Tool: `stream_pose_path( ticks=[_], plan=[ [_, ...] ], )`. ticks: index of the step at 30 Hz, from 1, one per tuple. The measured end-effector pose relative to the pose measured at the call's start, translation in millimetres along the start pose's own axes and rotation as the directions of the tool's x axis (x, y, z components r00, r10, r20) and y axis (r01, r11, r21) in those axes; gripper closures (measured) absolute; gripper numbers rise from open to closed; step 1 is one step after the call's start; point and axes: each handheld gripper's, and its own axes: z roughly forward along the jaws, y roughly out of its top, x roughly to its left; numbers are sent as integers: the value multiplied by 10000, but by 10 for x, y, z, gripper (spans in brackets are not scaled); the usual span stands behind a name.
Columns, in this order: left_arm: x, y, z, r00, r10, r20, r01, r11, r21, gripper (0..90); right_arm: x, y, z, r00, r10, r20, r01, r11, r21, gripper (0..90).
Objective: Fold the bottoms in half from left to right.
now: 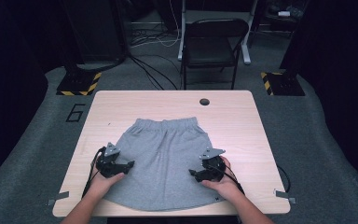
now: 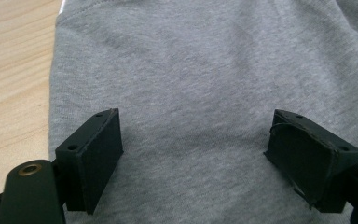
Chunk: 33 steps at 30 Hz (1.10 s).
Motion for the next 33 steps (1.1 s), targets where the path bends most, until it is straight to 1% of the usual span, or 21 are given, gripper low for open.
stream_pose_path(
  ticks=[3,17,22,25,26,28,29,30,31,33],
  plan=[
    [3,9,0,10000,43,42,-44,9999,113,170,5,0,5,10000,24,75,-24,10000,-57,152],
    [-4,6,1,10000,-5,-16,5,10000,80,171,3,2,1,10000,34,23,-34,10000,20,152],
    [-9,4,1,10000,-90,-17,91,9999,51,172,3,2,1,10000,34,26,-34,10000,16,153],
    [-14,6,0,9999,-114,-57,114,9999,60,172,0,-1,1,10000,64,48,-63,10000,-25,161],
    [-10,7,-2,10000,-81,-42,82,9999,96,172,-8,0,-1,10000,3,47,-3,10000,-29,165],
    [-9,9,-5,9999,-87,-51,87,9999,115,175,-8,-3,-5,9999,95,41,-95,9999,-51,172],
    [-12,8,-4,9999,-138,-63,139,9999,81,176,-16,-5,1,10000,24,53,-23,9998,-175,177],
    [-10,8,-4,9999,-148,-46,148,9999,63,179,-22,-4,-7,10000,9,12,-9,10000,-86,183],
    [-15,4,3,9997,-215,-125,214,9998,-48,181,-25,-5,-8,10000,11,22,-10,10000,-98,191],
    [-11,11,-10,9998,-187,-93,187,9998,70,190,-24,-6,-10,9999,107,60,-106,9998,-157,205]
  ],
)
